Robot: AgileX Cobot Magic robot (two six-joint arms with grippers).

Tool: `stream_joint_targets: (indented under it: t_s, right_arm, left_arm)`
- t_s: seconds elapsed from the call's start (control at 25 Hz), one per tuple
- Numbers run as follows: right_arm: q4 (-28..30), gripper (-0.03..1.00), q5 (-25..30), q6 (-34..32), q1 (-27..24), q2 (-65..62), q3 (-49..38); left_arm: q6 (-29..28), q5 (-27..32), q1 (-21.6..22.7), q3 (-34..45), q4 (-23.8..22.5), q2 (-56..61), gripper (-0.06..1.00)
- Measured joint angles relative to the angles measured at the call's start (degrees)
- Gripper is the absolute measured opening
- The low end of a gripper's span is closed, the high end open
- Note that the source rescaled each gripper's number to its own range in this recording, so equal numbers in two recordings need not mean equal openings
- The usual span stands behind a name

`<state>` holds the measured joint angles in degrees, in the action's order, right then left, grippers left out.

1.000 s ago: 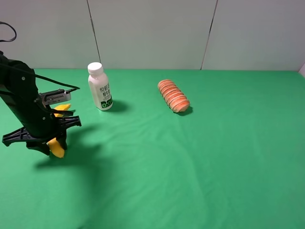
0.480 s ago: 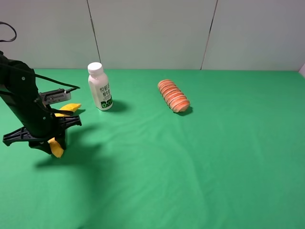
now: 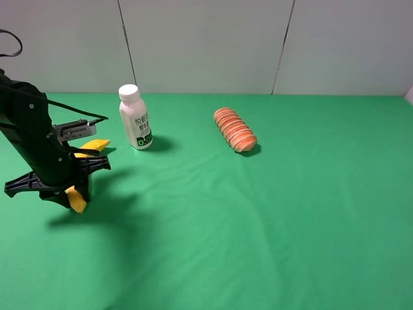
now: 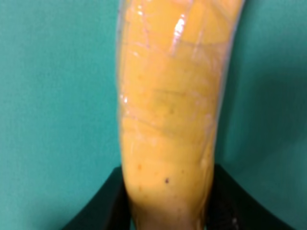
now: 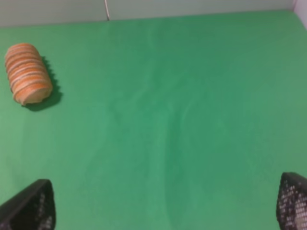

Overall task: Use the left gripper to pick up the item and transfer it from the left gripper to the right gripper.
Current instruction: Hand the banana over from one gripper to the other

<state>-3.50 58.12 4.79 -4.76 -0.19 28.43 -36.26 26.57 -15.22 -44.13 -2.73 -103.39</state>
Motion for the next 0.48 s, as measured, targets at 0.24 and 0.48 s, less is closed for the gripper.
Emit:
stream_joint_targets:
  t_s: [0.24,0.48]
  right_arm:
    - [0.00,1.00,0.00,0.00,0.00,0.00,0.00]
    - [0.00,1.00,0.00,0.00,0.00,0.00,0.00]
  left_arm:
    - [0.00,1.19,0.00,0.00,0.00,3.87,0.00]
    - [0.00,4.58,0.00,0.00,-0.13,9.36,0.00]
